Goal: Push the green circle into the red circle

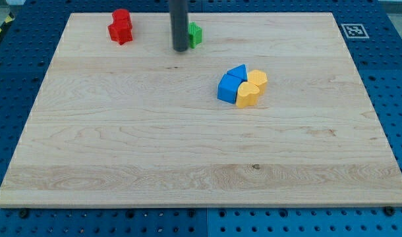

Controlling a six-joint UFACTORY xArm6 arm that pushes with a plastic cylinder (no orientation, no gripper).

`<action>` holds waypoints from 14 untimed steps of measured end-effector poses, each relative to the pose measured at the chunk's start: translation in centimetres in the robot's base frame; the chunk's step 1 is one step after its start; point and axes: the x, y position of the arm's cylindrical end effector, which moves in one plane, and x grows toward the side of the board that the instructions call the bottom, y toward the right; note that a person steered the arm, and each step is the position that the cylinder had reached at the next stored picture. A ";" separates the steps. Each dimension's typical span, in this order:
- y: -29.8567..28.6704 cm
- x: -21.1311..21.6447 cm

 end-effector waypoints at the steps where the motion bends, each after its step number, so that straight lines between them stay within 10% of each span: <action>1: -2.7 -0.8; 8: 13.9 -1.4; 14: -0.5 -6.5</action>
